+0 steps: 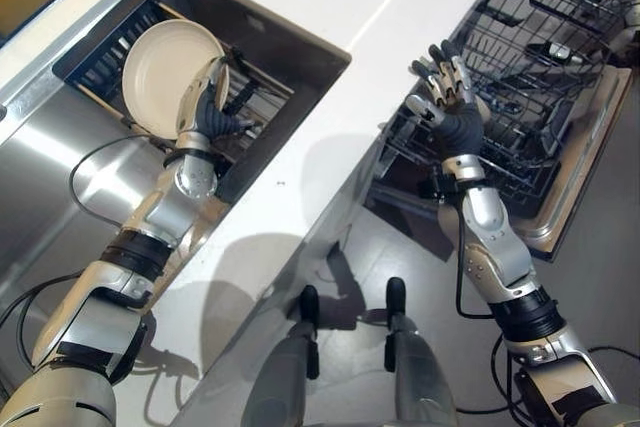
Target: Pick up plates and place into dishwasher.
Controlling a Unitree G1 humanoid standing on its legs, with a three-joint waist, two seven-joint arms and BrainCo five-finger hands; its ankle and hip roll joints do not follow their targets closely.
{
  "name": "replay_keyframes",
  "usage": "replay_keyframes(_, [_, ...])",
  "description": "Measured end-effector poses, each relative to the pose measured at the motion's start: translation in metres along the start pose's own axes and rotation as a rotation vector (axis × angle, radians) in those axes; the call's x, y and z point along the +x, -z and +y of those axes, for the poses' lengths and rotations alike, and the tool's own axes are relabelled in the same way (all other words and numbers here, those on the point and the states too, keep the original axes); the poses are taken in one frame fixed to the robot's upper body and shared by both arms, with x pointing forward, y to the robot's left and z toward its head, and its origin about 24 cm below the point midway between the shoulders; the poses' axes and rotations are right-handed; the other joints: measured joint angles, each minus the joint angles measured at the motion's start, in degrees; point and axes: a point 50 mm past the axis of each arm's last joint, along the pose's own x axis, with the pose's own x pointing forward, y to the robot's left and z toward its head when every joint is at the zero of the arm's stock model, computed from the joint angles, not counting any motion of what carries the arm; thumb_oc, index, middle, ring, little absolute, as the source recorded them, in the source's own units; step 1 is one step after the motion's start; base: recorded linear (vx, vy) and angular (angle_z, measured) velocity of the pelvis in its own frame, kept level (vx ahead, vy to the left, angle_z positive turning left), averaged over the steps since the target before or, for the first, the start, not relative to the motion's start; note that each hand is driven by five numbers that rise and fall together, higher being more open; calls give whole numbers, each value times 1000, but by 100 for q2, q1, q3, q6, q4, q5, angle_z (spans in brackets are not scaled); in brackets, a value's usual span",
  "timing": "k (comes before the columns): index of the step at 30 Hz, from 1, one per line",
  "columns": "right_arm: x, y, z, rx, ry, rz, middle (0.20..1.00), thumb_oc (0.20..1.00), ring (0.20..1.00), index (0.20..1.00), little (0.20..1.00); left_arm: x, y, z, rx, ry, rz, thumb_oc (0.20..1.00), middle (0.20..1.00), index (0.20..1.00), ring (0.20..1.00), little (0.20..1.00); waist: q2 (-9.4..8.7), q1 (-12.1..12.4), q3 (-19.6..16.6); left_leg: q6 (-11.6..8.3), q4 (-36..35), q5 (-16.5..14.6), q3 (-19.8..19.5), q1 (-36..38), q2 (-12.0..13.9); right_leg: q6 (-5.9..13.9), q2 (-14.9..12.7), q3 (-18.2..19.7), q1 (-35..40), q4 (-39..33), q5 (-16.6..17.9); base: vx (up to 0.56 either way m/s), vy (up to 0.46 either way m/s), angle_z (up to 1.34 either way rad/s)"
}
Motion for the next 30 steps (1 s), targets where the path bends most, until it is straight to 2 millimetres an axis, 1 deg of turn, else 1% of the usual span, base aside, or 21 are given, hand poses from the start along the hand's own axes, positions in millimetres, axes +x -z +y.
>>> replay_keyframes(1, [0,-1,0,0,2,-3,1000,1000,1000,1000,1000,1,1,2,17,-17,7,1000,1000,1000,1000,1000,0,0,0,0,-2,0,4,-8,-4,-2,-4,0,-26,26,1,0,0,0])
replay_keyframes(3, [1,-1,-2,0,8,-5,1000,1000,1000,1000,1000,1,3,4,48,-55,25,1000,1000,1000,1000,1000,-1,3,-1,0,-9,0,0,-9,-14,-66,-10,-1,-60,88,59,-3,-10,2])
replay_keyframes(5, [1,-1,-2,1,8,-5,1000,1000,1000,1000,1000,1,9,7,82,-91,82,1000,1000,1000,1000,1000,-5,10,-3,-12,-4,-7,-12,-10,-10,-98,-2,-3,-93,155,99,-1,-5,3])
replay_keyframes(7, [3,-1,1,7,0,-6,1000,1000,1000,1000,1000,3,20,12,185,-166,150,1000,1000,1000,1000,1000,-15,-11,-7,-27,8,-18,-11,-28,2,-99,10,1,-140,202,100,3,-2,-3])
replay_keyframes(8, [3,-2,4,11,-8,-10,1000,1000,1000,1000,1000,3,22,14,242,-203,158,1000,1000,1000,1000,1000,-19,-41,-12,-28,9,-20,-3,-63,6,-99,11,2,-169,206,102,5,-4,-4])
replay_keyframes(9, [5,-3,4,10,-5,-15,1000,1000,1000,1000,1000,4,22,16,260,-227,155,1000,1000,1000,1000,1000,7,-54,-27,-29,16,-20,-6,-100,6,-101,12,2,-189,208,112,0,0,0])
replay_keyframes(11, [8,-3,4,12,7,-16,1000,1000,1000,1000,1000,3,23,18,277,-271,168,1000,1000,1000,1000,1000,12,-65,-30,-38,34,-26,-7,-112,-13,-156,2,14,-216,247,185,6,-3,4])
replay_keyframes(16, [11,-4,6,13,15,-19,1000,1000,1000,1000,1000,4,23,26,307,-391,181,1000,1000,1000,1000,1000,19,-49,-36,-68,149,-64,-17,-212,15,-165,25,16,-277,256,204,0,0,0])
replay_keyframes(21, [13,-3,6,13,15,-18,1000,1000,1000,1000,1000,6,22,28,315,-460,196,1000,1000,1000,1000,1000,21,-51,-40,-67,202,-64,-15,-274,8,-162,8,16,-320,254,203,0,0,0])
replay_keyframes(26, [14,-3,9,12,15,-15,1000,1000,1000,1000,1000,6,24,29,317,-486,211,1000,1000,1000,1000,1000,13,-78,-62,-66,257,-65,-18,-317,-19,-158,-19,17,-386,329,206,0,5,1])
replay_keyframes(27, [14,-2,10,12,14,-13,1000,1000,1000,1000,1000,6,25,30,319,-490,216,495,495,495,495,495,12,-85,-63,-64,264,-66,-20,-318,-19,-158,-19,18,-393,343,206,0,0,0])
replay_keyframes(28, [14,-2,10,12,12,-12,1000,1000,1000,1000,1000,6,26,30,321,-491,217,200,200,200,200,200,13,-86,-64,-64,267,-66,-20,-322,-17,-158,-18,18,-400,343,206,0,0,0])
replay_keyframes(30, [14,-2,11,11,11,-13,1000,1000,1000,1000,1000,7,25,31,315,-497,219,200,200,200,200,200,10,-91,-82,-64,291,-66,-21,-373,-16,-157,-18,18,-434,344,206,0,0,0])
